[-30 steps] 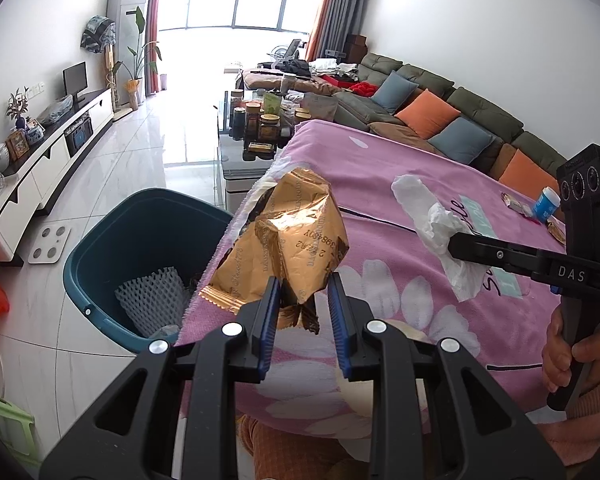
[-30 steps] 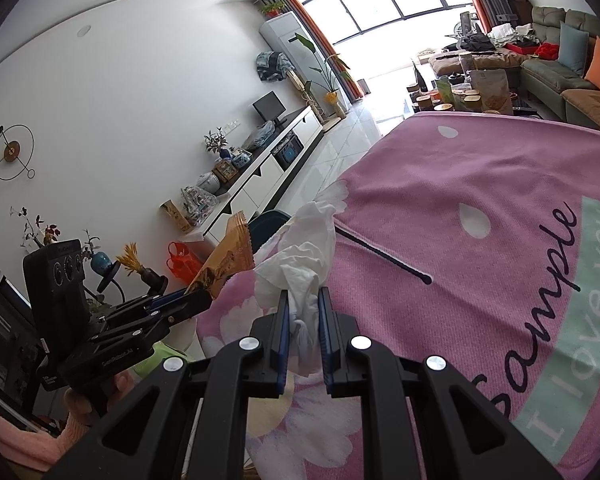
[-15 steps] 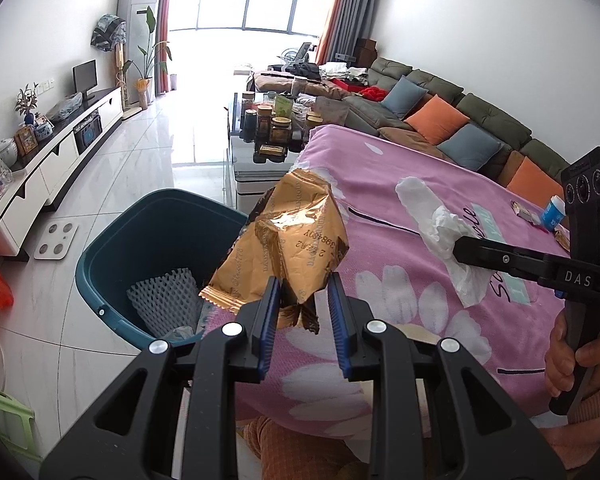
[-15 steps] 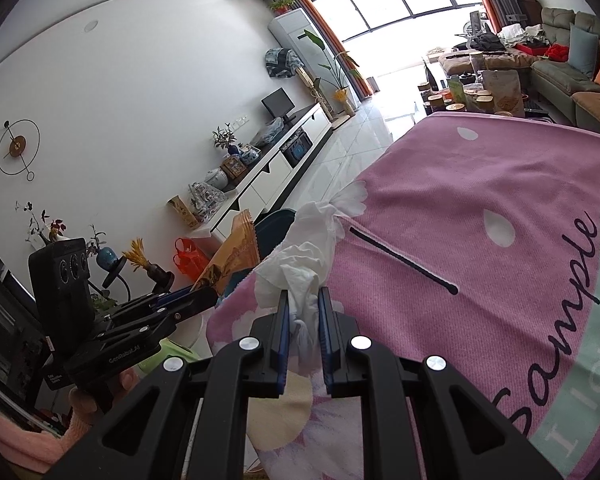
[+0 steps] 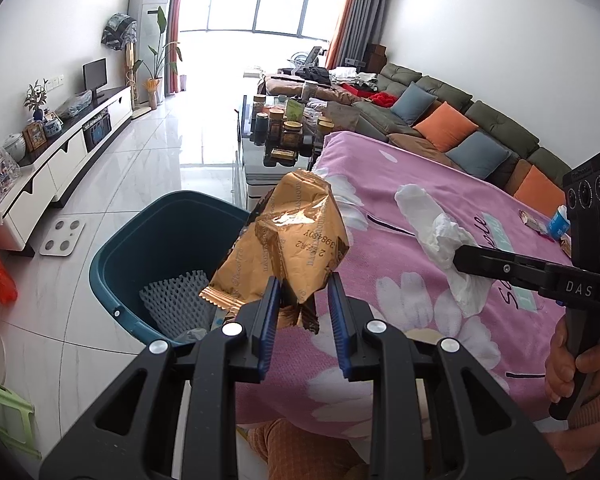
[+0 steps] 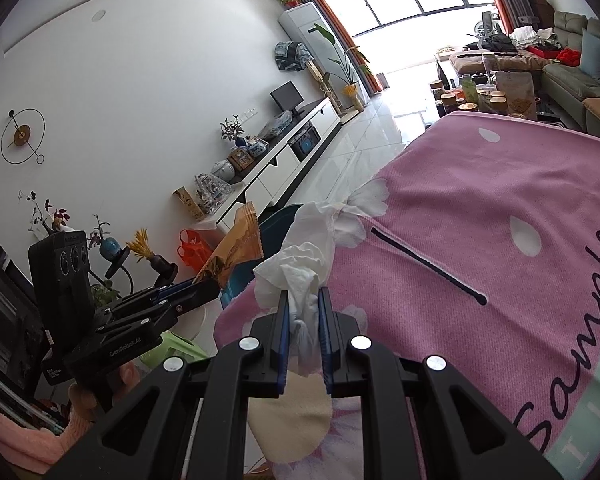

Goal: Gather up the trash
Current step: 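Carry the gold wrapper and white tissue over the teal bin with both grippers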

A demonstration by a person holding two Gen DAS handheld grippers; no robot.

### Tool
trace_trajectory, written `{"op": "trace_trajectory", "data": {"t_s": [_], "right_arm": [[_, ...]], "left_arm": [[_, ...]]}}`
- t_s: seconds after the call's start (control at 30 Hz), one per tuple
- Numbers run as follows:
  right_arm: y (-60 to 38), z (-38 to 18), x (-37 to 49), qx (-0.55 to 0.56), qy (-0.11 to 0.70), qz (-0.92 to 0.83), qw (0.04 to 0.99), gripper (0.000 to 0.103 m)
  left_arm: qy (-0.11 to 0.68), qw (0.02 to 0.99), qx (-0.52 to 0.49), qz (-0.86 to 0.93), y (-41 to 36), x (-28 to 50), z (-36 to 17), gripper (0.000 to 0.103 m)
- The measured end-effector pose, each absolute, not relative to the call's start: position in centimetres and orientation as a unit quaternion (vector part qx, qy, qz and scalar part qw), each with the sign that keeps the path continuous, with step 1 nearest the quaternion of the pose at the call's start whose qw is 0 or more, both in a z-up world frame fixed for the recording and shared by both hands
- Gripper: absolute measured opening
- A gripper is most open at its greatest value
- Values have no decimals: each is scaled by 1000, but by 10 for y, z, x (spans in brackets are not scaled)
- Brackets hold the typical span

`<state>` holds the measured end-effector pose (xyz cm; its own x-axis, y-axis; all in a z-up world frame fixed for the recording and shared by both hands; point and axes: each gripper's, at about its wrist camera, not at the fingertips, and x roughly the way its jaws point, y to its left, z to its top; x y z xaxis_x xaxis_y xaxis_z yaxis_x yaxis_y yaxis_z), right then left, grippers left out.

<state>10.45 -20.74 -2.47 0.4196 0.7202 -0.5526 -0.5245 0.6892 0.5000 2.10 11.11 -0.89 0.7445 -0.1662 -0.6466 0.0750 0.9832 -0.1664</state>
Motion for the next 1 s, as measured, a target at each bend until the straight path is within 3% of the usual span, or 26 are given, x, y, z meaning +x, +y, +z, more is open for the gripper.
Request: {"op": "trace_trajectory", "data": {"t_s": [1.0], "right_arm": [[-161, -17, 117, 106, 403, 403, 815, 12]], "left_arm": [[352, 932, -85, -27, 129, 27, -12, 25]]}}
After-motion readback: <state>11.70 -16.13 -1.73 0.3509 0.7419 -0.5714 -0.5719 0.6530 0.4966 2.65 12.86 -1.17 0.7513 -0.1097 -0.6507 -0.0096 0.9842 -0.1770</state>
